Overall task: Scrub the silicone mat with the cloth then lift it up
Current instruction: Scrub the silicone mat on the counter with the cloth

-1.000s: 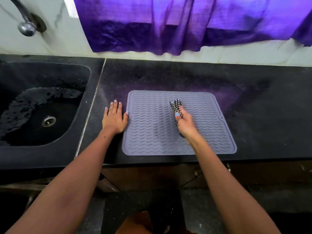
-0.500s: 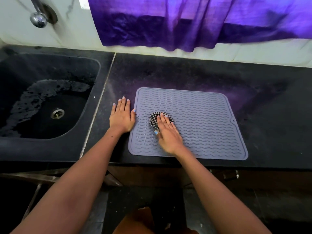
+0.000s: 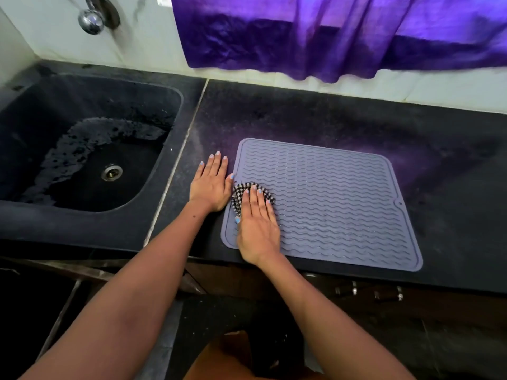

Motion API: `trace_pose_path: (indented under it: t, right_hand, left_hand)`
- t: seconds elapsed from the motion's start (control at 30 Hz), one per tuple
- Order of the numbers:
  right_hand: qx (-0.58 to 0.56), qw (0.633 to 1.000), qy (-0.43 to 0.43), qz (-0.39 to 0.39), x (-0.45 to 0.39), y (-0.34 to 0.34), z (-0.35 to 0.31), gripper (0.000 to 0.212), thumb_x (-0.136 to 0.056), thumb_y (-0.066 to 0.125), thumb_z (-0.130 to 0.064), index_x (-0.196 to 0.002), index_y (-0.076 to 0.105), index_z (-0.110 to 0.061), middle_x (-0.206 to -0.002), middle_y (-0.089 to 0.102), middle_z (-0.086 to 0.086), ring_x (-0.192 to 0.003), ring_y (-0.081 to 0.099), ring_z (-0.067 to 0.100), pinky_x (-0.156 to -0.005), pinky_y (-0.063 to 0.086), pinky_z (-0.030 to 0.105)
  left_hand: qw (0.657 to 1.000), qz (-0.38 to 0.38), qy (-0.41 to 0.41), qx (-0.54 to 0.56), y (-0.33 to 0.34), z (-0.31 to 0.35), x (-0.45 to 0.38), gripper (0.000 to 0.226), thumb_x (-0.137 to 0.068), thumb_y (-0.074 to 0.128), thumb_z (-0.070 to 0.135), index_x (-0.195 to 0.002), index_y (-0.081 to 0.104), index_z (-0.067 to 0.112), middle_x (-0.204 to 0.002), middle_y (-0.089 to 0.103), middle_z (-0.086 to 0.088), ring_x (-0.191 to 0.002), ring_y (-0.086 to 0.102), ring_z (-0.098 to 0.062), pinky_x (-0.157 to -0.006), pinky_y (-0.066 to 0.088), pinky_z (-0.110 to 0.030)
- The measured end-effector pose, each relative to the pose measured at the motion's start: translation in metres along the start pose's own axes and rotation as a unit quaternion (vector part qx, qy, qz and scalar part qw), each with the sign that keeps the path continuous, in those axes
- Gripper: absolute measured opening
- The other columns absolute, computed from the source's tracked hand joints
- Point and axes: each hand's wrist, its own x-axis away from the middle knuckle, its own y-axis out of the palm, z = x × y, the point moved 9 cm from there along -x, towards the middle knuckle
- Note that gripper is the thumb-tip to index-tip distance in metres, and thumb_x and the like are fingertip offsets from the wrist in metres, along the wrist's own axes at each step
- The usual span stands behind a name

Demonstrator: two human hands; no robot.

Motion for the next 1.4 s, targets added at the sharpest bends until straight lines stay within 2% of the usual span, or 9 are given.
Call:
trace_pose_path:
  t: [0.23,0.4,0.57,0.73,0.83,0.93,1.03,1.17,1.4]
  right_hand:
    - [-0.122,0.983,-0.040,-0.132,-0.013,-0.006,0.008,0.059,-0.099,0.036,-0.018,-0.149,0.006,-0.014,-0.158,-0.003,0.002,-0.146,-0.005,0.017,-0.116,-0.005,0.031]
    - [-0.377,0.917,0.082,-0.097,-0.016,-0.051,0.021,0.049,-0.098,0.038,-0.011,-0.146,0.028,-0.019,-0.140,0.045,0.007,-0.120,0.051,0.027,-0.098,0.044,0.040]
    - [-0.063,0.998,-0.013,-0.026,0.032,-0.023,-0.023,0.072,-0.090,0.045,-0.005,-0.148,0.003,-0.007,-0.158,0.000,0.011,-0.146,0.001,0.022,-0.114,-0.006,0.029]
    - [0.034,0.996,-0.078,-0.007,0.040,0.002,-0.027,0.065,-0.092,0.038,-0.009,-0.147,0.004,-0.002,-0.157,0.002,0.015,-0.146,-0.002,0.025,-0.116,-0.009,0.033]
    - [-0.082,0.988,-0.115,-0.068,0.030,-0.004,-0.016,0.058,-0.095,0.040,-0.009,-0.148,0.017,-0.013,-0.157,0.012,0.003,-0.145,0.007,0.014,-0.115,-0.004,0.024]
    - [-0.444,0.884,0.032,-0.144,0.015,-0.017,0.013,0.045,-0.096,0.040,-0.006,-0.140,0.039,-0.016,-0.141,0.045,0.004,-0.121,0.046,0.014,-0.103,0.036,0.030]
    - [-0.651,0.738,0.170,-0.056,-0.010,-0.034,0.042,0.036,-0.098,0.036,-0.007,-0.133,0.046,-0.009,-0.125,0.057,0.013,-0.105,0.056,0.020,-0.085,0.047,0.027]
    - [-0.331,0.934,0.098,0.092,-0.035,-0.065,0.041,0.048,-0.096,0.040,-0.005,-0.143,0.033,-0.011,-0.148,0.038,0.005,-0.135,0.036,0.018,-0.109,0.025,0.022]
    - [0.028,0.998,-0.039,0.029,-0.042,-0.009,0.014,0.061,-0.098,0.031,-0.032,-0.149,0.008,-0.005,-0.158,0.004,0.011,-0.146,-0.001,0.020,-0.116,-0.007,0.030]
  left_hand:
    - [1.000,-0.007,-0.002,0.005,-0.001,0.000,0.000,0.056,-0.102,0.018,0.036,-0.151,0.008,0.009,-0.159,0.002,-0.009,-0.147,-0.001,-0.020,-0.119,-0.003,-0.037]
    - [0.999,-0.034,0.000,0.017,0.000,-0.001,-0.001,0.057,-0.102,0.020,0.037,-0.151,0.008,0.010,-0.159,0.001,-0.009,-0.147,-0.001,-0.021,-0.118,-0.004,-0.037]
    - [0.999,-0.036,0.009,0.030,-0.003,-0.002,-0.001,0.057,-0.102,0.023,0.036,-0.150,0.009,0.008,-0.159,0.002,-0.010,-0.147,0.000,-0.022,-0.118,-0.003,-0.038]
    - [0.999,-0.039,0.005,0.024,0.000,-0.002,-0.001,0.058,-0.102,0.021,0.037,-0.150,0.008,0.009,-0.159,0.000,-0.009,-0.147,-0.002,-0.021,-0.118,-0.004,-0.037]
    - [0.999,-0.031,0.004,0.019,-0.001,-0.001,0.000,0.058,-0.102,0.021,0.036,-0.150,0.007,0.009,-0.159,0.000,-0.009,-0.147,-0.002,-0.020,-0.118,-0.005,-0.037]
    - [0.999,-0.036,0.003,0.014,0.001,-0.001,0.001,0.057,-0.102,0.018,0.036,-0.150,0.004,0.009,-0.159,-0.003,-0.009,-0.147,-0.005,-0.019,-0.119,-0.006,-0.037]
    - [0.999,-0.030,0.003,0.012,-0.001,0.001,0.003,0.057,-0.102,0.016,0.038,-0.151,0.004,0.010,-0.159,-0.003,-0.007,-0.147,-0.005,-0.018,-0.119,-0.006,-0.036]
    - [1.000,-0.023,0.001,0.018,-0.001,-0.001,0.003,0.059,-0.101,0.015,0.041,-0.151,0.005,0.011,-0.159,-0.002,-0.007,-0.147,-0.005,-0.017,-0.119,-0.006,-0.036]
    - [0.999,0.017,-0.003,0.030,-0.003,-0.003,0.003,0.075,-0.088,0.006,0.054,-0.151,0.014,0.014,-0.159,0.006,-0.006,-0.147,0.002,-0.017,-0.120,-0.002,-0.034]
